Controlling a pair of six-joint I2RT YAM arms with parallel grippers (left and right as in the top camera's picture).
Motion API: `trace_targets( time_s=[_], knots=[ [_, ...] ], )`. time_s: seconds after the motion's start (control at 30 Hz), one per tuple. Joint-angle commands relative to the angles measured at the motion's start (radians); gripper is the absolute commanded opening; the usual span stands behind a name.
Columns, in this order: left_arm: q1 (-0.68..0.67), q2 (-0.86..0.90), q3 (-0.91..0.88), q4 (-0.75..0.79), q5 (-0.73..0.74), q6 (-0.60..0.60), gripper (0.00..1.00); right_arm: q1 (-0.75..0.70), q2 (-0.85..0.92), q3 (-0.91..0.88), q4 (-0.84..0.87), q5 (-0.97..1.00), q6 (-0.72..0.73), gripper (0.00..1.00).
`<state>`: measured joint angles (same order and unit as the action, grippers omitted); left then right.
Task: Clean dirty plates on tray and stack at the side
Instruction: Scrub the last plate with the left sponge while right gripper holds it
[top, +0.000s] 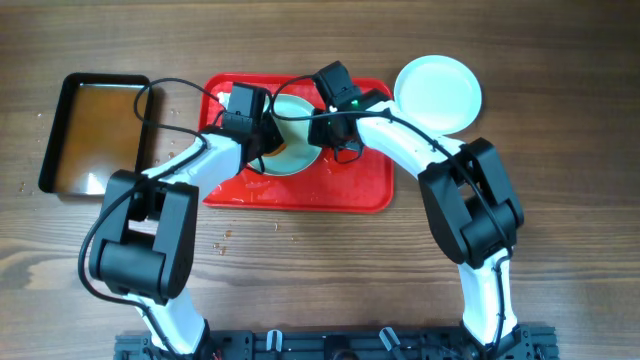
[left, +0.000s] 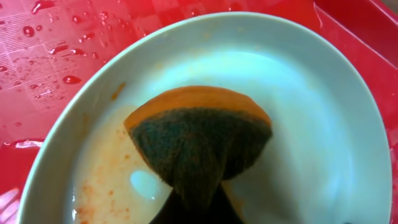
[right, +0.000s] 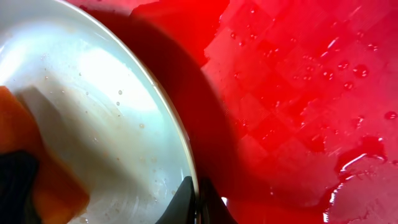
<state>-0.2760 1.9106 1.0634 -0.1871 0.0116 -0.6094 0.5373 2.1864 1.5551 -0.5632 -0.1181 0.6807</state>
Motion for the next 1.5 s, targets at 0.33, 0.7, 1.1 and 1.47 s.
trace_targets(
  time_s=[0.33,0.7,1.1,1.47],
  knots=[
    [-0.005,0.047,-0.005,0.188,-0.481,0.558,0.04,-0.005,0.006,0.006,-0.005,0.021,0.003,0.04],
    [-0.013,0.016,-0.006,0.37,-0.383,0.256,0.04,-0.005,0.005,0.006,-0.003,0.013,0.0,0.04],
    [-0.013,0.089,-0.006,0.182,-0.129,0.055,0.04,-0.005,0.005,0.006,0.005,0.013,0.001,0.04],
    [0.019,0.095,-0.003,0.203,-0.503,0.476,0.04,-0.005,0.005,0.006,0.006,0.006,0.001,0.05]
  ],
)
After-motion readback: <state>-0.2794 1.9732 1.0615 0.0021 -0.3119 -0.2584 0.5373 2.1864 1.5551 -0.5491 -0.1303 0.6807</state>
